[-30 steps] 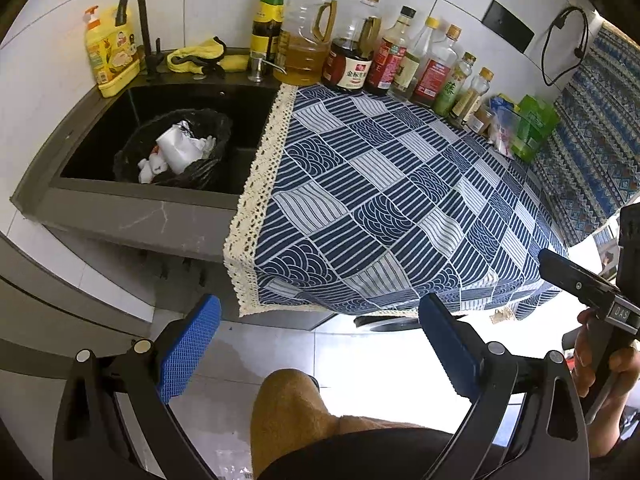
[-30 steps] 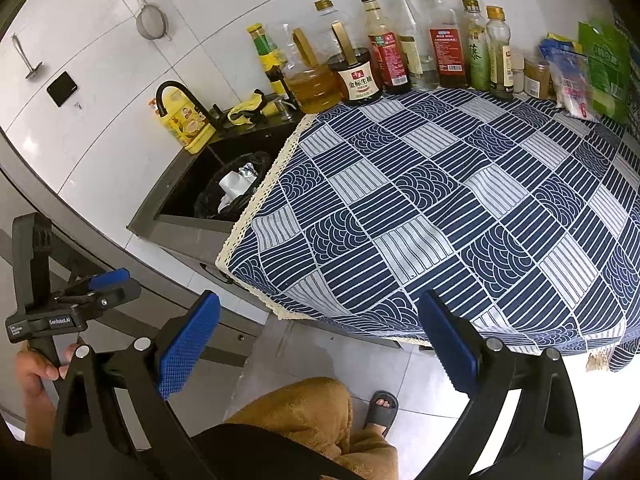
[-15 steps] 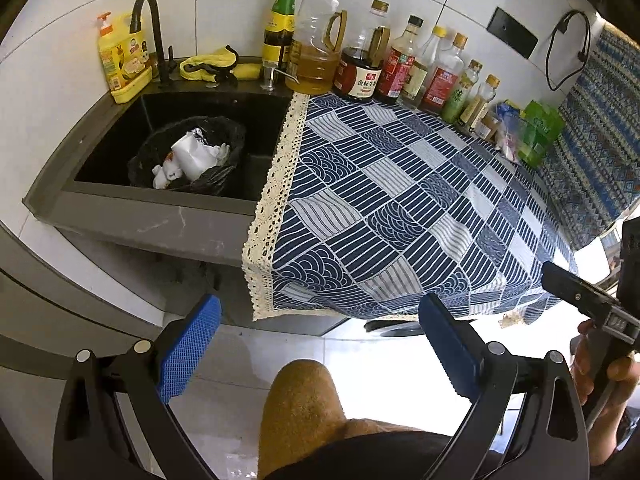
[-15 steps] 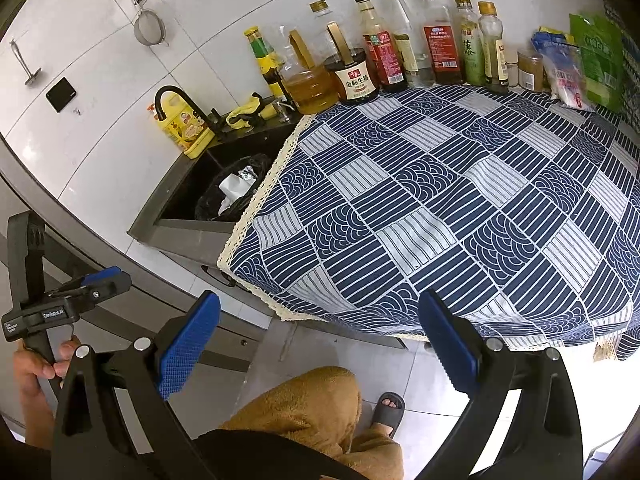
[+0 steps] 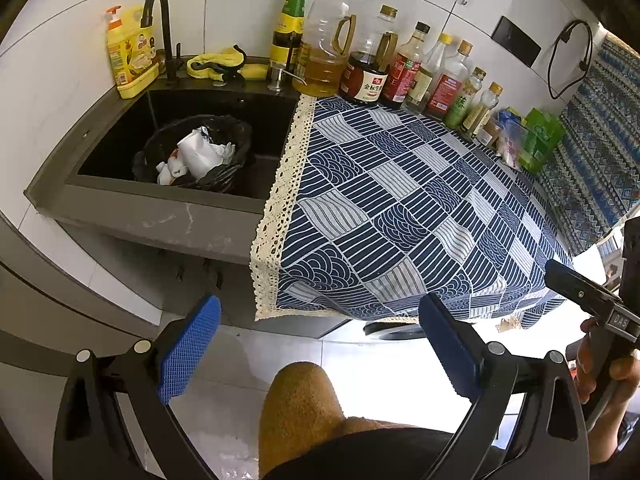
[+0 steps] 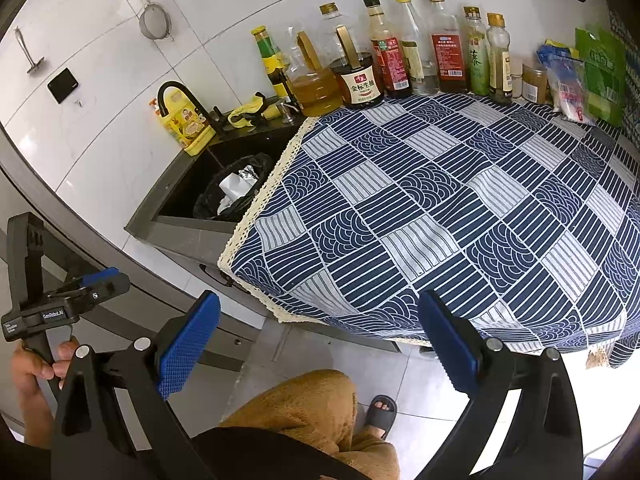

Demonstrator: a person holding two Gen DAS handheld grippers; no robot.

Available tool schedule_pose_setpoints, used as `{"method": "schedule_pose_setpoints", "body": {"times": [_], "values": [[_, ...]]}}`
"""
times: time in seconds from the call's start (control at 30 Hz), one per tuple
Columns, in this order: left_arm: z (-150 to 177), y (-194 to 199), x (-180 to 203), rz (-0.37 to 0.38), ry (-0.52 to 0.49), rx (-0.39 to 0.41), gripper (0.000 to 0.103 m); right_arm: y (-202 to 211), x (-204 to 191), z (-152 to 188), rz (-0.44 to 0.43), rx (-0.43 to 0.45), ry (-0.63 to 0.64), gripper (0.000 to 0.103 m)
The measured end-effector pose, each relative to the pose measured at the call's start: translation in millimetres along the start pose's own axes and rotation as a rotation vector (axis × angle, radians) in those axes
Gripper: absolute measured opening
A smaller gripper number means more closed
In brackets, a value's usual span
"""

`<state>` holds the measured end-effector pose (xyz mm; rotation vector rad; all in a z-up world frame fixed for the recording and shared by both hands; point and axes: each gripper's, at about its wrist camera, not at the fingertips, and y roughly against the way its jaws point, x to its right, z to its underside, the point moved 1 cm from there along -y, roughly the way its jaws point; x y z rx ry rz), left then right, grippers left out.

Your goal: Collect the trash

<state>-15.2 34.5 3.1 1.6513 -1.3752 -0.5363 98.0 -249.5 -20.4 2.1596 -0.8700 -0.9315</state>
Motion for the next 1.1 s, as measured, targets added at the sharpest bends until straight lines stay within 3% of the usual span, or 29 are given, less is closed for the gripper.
{"method": "schedule_pose_setpoints", "body": {"times": [0.23,1.1], "values": [[0.2,-1.3,1.3,0.005,-0.033,0.003,0.096,-3.0,-6.2,-4.3,0.004,-0.002,0.013,0.098],[-3.5,-4.6,-0.5,-0.007,-0.012,0.007,0.096,-5.0,-0.2,-7.5,0.011,-0.003,0.000,0.098]]}}
